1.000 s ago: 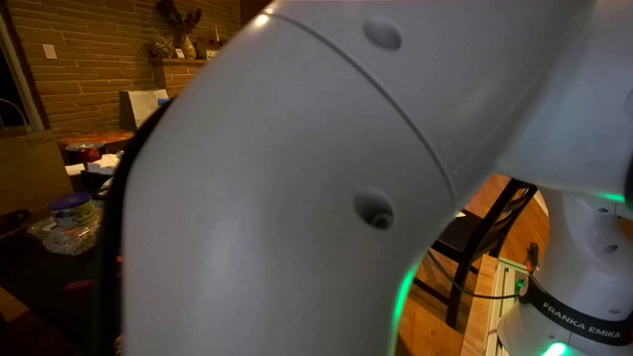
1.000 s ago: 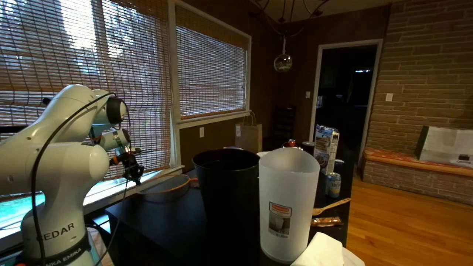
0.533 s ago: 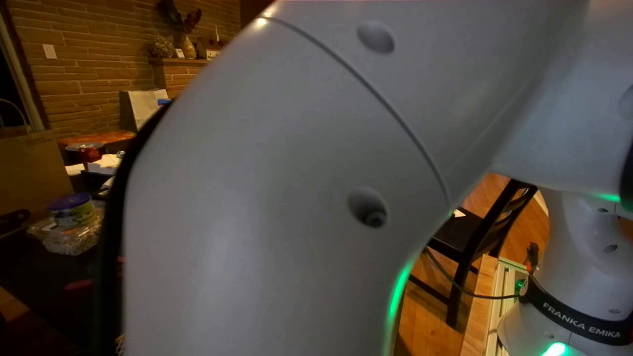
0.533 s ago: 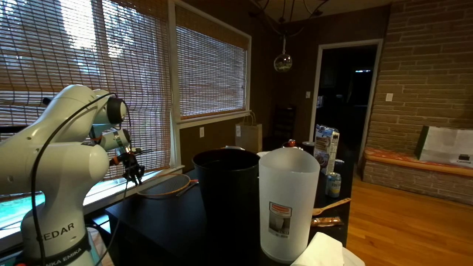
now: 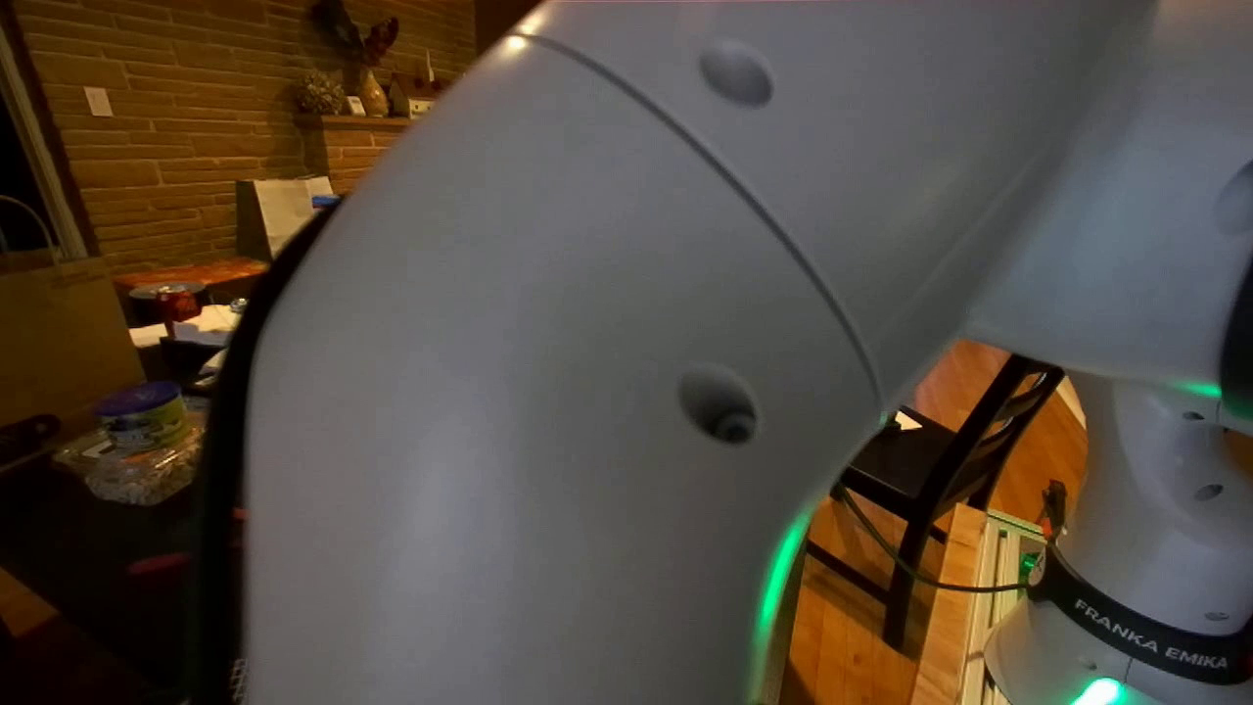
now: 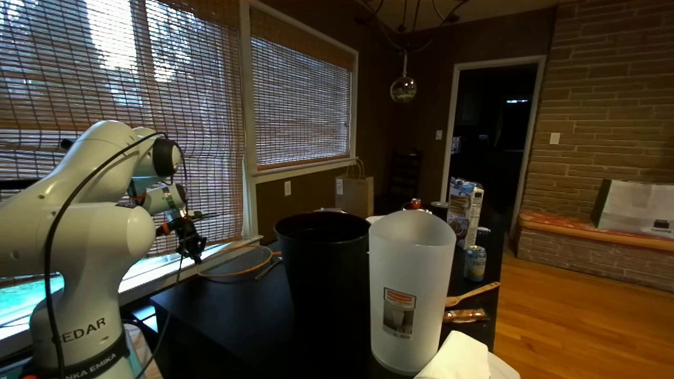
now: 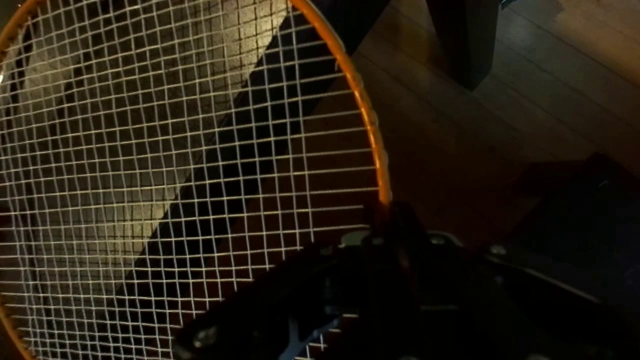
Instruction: Put the racket in the black bin.
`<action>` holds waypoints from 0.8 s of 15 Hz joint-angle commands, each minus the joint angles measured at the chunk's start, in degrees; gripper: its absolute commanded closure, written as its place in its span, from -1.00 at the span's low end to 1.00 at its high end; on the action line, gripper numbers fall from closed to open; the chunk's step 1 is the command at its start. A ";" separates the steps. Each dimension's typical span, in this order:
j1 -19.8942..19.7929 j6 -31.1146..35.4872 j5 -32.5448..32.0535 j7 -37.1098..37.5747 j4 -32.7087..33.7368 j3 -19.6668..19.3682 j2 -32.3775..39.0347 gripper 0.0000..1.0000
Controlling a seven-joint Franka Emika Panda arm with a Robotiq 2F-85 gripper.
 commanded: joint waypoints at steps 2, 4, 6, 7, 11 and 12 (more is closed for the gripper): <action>-0.18 -0.54 1.41 -0.78 0.99 -0.21 0.46 0.08; -0.18 -0.46 1.40 -0.74 0.97 -0.23 0.47 -0.20; -0.21 0.06 1.25 -0.71 0.89 -0.29 0.63 -0.49; -0.14 0.38 1.02 -0.85 0.78 -0.33 0.72 -0.62; 0.04 0.82 0.29 -1.43 0.22 -0.56 0.70 -1.00; 0.04 0.78 0.08 -1.87 0.24 -0.60 0.84 -1.00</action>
